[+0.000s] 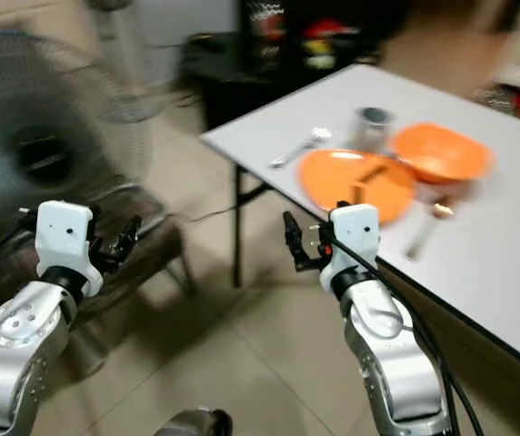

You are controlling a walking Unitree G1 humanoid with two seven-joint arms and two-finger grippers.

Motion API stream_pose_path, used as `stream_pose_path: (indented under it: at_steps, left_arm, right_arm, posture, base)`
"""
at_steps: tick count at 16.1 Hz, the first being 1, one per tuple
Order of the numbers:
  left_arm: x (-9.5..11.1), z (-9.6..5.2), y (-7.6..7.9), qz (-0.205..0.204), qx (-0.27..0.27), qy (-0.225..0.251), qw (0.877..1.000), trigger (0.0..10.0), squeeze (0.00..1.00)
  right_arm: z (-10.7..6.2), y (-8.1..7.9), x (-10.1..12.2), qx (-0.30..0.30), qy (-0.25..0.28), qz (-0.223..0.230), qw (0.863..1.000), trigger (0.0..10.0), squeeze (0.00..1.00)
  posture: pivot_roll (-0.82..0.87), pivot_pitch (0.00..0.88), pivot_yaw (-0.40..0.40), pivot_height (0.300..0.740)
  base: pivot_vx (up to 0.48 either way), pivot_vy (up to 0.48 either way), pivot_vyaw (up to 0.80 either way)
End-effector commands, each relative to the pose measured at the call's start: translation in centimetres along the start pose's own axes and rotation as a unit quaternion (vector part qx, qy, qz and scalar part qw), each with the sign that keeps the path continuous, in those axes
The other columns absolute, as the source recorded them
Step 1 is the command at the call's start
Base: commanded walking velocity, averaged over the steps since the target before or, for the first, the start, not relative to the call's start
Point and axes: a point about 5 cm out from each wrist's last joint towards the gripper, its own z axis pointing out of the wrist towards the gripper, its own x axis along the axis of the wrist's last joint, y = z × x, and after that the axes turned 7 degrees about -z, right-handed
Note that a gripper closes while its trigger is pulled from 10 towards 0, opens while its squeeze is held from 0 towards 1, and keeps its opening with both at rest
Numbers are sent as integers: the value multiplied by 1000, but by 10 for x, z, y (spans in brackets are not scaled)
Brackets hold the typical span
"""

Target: Setting the table

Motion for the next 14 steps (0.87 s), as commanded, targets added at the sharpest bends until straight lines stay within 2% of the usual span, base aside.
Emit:
stream_pose_path:
  at_steps: [1,2,3,5,7,9,11,12,13,14]
  left_arm:
    - [3,-1,-1,1,1,9,1000,10000,0]
    - [3,-1,-1,1,1,9,1000,10000,0]
    - [7,1,-2,-7,11,25,1000,10000,0]
    - [16,5,-8,-16,71,78,994,10000,0]
    - [19,2,-17,-5,88,85,992,10000,0]
    - [21,0,-23,9,100,88,991,10000,0]
    - [25,1,-32,25,127,101,986,10000,0]
    - [23,4,-36,32,119,91,988,10000,0]
    - [18,9,-31,-2,62,60,996,10000,0]
    - [18,9,-28,-3,48,57,997,10000,0]
  right_arm:
    - [0,4,4,-17,19,0,1000,10000,0]
    - [0,4,4,-17,19,0,1000,10000,0]
    - [-1,3,8,-12,35,19,999,10000,0]
    - [1,4,10,-20,50,45,998,10000,0]
    - [10,9,2,-47,46,68,996,10000,0]
    - [16,12,-4,-64,44,48,996,10000,0]
    - [15,11,-4,-58,42,49,996,10000,0]
    - [14,10,-5,-60,32,37,997,10000,0]
    - [13,12,-6,-67,19,-16,997,10000,0]
    - [13,13,-4,-66,22,-19,997,10000,0]
  posture:
    - [130,0,35,740]
    - [130,0,35,740]
    - [124,0,42,740]
    - [144,0,28,740]
    - [223,0,-8,740]
    - [228,0,-4,740]
    - [197,0,22,740]
    - [168,0,42,740]
    - [146,0,52,740]
    - [134,0,57,740]
  base:
    - [0,0,800]
    - [0,0,800]
    - [0,0,800]
    - [0,0,800]
    - [0,0,800]
    - [0,0,800]
    - [0,0,800]
    - [0,0,800]
    - [0,0,800]
    - [0,0,800]
